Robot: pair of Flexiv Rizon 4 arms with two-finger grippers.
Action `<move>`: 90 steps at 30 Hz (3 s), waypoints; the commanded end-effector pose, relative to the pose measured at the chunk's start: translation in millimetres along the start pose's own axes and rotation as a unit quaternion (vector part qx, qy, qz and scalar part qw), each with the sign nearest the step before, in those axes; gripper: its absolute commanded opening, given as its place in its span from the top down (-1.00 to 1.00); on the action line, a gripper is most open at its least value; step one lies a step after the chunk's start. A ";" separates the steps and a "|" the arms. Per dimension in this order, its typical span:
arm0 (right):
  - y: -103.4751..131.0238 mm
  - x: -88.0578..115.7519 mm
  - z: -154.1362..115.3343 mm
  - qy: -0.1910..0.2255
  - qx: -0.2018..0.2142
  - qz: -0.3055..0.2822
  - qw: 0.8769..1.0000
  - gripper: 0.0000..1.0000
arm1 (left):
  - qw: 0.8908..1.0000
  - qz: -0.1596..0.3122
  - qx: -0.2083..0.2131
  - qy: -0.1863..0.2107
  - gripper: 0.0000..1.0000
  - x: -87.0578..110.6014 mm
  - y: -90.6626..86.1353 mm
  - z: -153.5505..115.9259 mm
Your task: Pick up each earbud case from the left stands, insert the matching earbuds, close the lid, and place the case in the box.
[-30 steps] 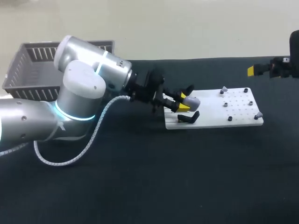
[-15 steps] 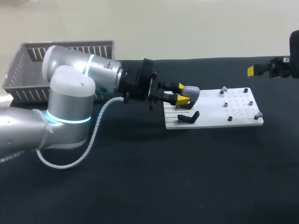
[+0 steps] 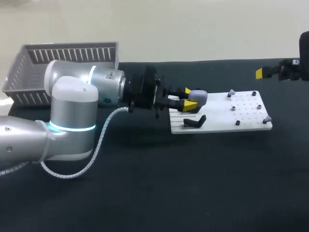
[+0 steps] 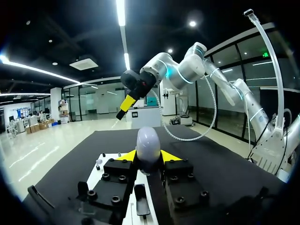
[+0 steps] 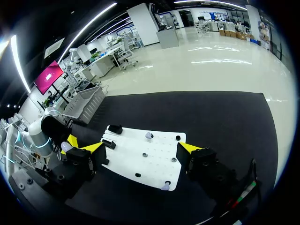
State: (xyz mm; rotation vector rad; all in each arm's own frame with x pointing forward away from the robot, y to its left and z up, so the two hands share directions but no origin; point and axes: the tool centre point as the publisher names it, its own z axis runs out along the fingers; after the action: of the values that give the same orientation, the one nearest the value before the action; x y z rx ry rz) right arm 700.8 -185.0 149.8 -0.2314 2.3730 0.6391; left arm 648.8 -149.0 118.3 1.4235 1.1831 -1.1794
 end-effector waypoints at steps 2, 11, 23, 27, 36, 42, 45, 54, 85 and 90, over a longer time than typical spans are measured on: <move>-0.1 0.3 -0.5 0.000 0.000 0.000 1.000 -1.00 | 1.000 0.001 0.005 -0.003 1.00 1.9 2.4 1.8; -0.1 0.3 -0.5 0.000 0.000 0.000 1.000 -1.00 | 1.000 0.004 0.011 -0.008 1.00 1.3 4.5 1.1; -0.1 0.3 -0.5 0.000 0.000 0.000 1.000 -1.00 | 1.000 0.004 0.011 -0.008 1.00 1.3 4.5 1.1; 8.2 7.5 -9.4 -0.003 0.003 -0.004 1.000 -1.00 | 1.000 0.004 0.011 -0.008 1.00 1.3 4.5 1.1; 67.7 24.5 -43.9 0.008 0.005 -0.068 0.998 -1.00 | 1.000 0.004 0.011 -0.008 1.00 1.3 4.5 1.1; 102.4 32.4 -47.5 0.040 -0.030 -0.086 0.995 -1.00 | 1.000 0.004 0.011 -0.008 1.00 1.3 4.5 1.1; 113.9 37.5 -40.6 0.056 -0.030 -0.101 0.993 -1.00 | 1.000 0.004 0.011 -0.008 1.00 1.3 4.5 1.1; 132.9 50.9 -26.8 0.092 -0.042 -0.114 0.988 -1.00 | 1.000 0.004 0.011 -0.008 1.00 1.3 4.5 1.1; 162.4 68.7 43.0 0.150 -0.037 -0.126 0.980 -1.00 | 1.000 0.004 0.011 -0.008 1.00 1.3 4.5 1.1; 160.4 67.6 49.2 0.150 -0.024 -0.125 0.980 -1.00 | 1.000 0.004 0.011 -0.008 1.00 1.3 4.5 1.1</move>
State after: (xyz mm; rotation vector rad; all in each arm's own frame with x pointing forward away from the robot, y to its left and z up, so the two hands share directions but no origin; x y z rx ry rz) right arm 622.5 -25.7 138.5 -0.6913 2.5531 0.6041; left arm 653.1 -150.8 118.2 1.4331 1.1588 -1.1989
